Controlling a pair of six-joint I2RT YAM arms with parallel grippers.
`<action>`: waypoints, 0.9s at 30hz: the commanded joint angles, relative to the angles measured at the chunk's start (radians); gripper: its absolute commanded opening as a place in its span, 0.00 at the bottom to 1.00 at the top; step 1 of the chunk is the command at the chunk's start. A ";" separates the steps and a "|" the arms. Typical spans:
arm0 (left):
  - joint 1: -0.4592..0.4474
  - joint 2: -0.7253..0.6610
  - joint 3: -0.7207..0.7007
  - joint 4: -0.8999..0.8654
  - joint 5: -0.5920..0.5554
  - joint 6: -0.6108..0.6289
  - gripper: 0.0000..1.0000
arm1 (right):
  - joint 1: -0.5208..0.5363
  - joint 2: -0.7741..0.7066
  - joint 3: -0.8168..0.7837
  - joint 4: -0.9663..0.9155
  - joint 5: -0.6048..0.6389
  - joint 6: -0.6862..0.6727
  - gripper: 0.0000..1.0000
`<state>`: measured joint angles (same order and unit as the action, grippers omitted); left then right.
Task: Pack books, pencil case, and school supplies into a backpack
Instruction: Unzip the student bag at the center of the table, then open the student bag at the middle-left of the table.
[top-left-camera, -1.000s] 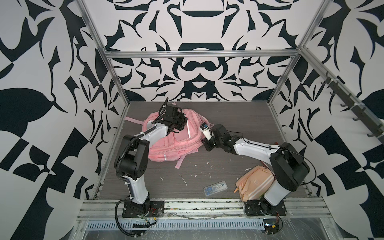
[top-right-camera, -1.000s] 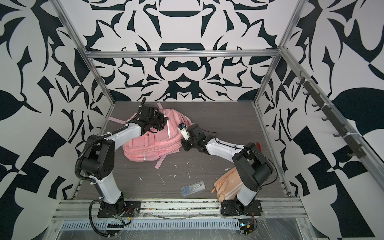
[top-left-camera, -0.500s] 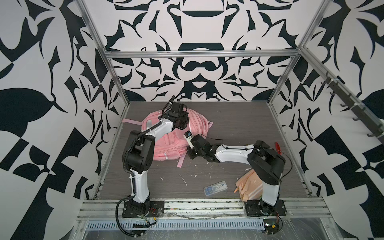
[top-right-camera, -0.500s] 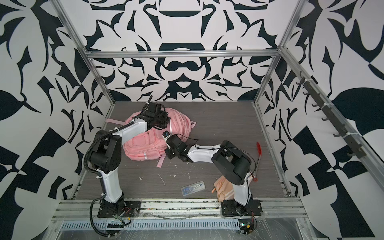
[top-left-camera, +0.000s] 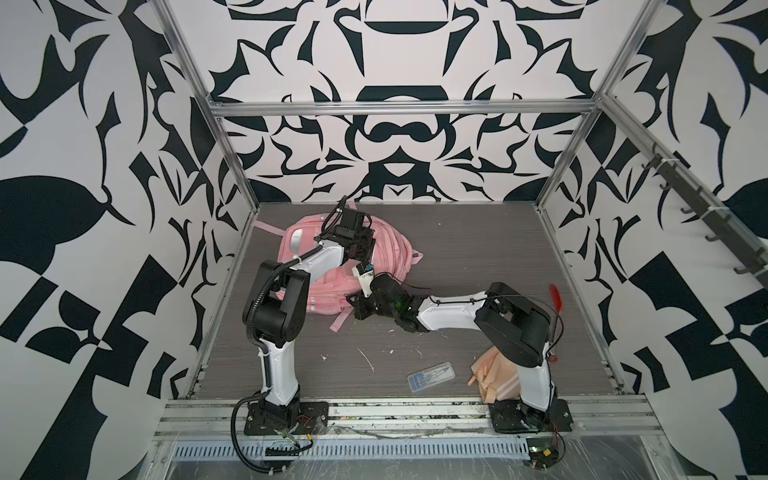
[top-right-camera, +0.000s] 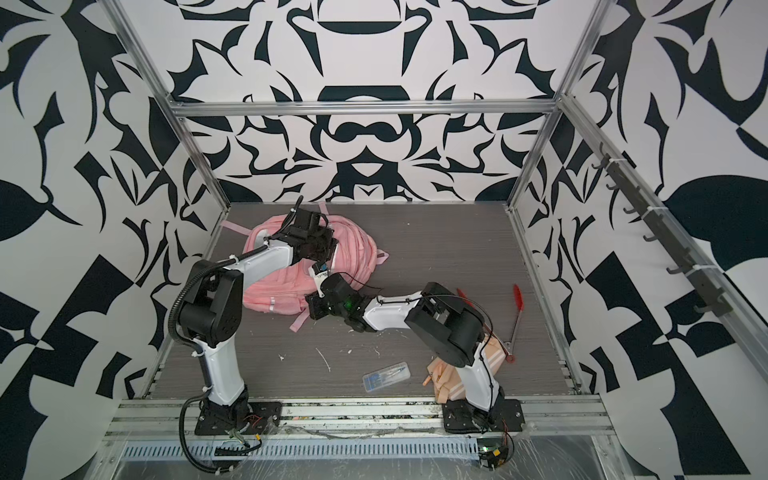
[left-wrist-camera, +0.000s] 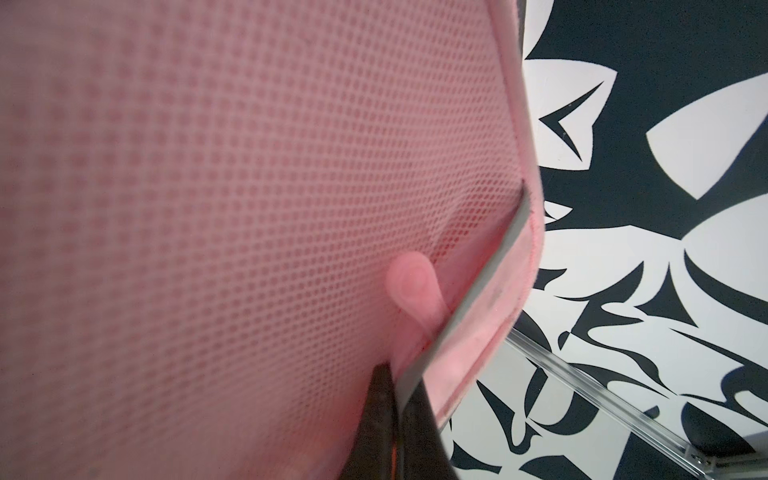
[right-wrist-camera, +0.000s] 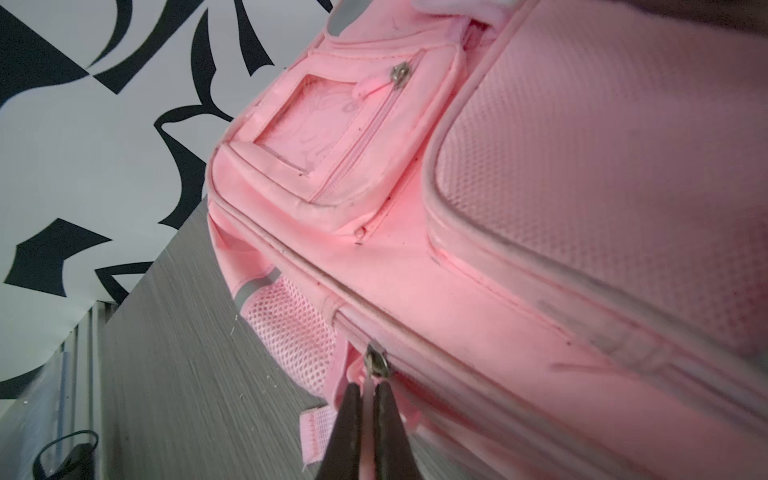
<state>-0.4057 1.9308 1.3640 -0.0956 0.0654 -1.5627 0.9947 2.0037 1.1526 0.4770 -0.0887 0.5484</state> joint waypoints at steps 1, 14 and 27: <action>-0.005 -0.052 -0.005 0.067 0.018 -0.028 0.00 | 0.031 -0.015 0.064 0.090 -0.082 0.063 0.00; 0.022 -0.053 0.014 0.071 0.111 0.000 0.00 | -0.005 -0.199 -0.050 -0.071 0.035 -0.003 0.28; 0.110 -0.015 0.008 0.310 0.526 0.044 0.00 | -0.060 -0.872 -0.142 -0.944 0.159 -0.139 0.72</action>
<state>-0.3126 1.9232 1.3403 0.0814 0.3950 -1.5322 0.9302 1.2072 1.0477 -0.1413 0.0109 0.3981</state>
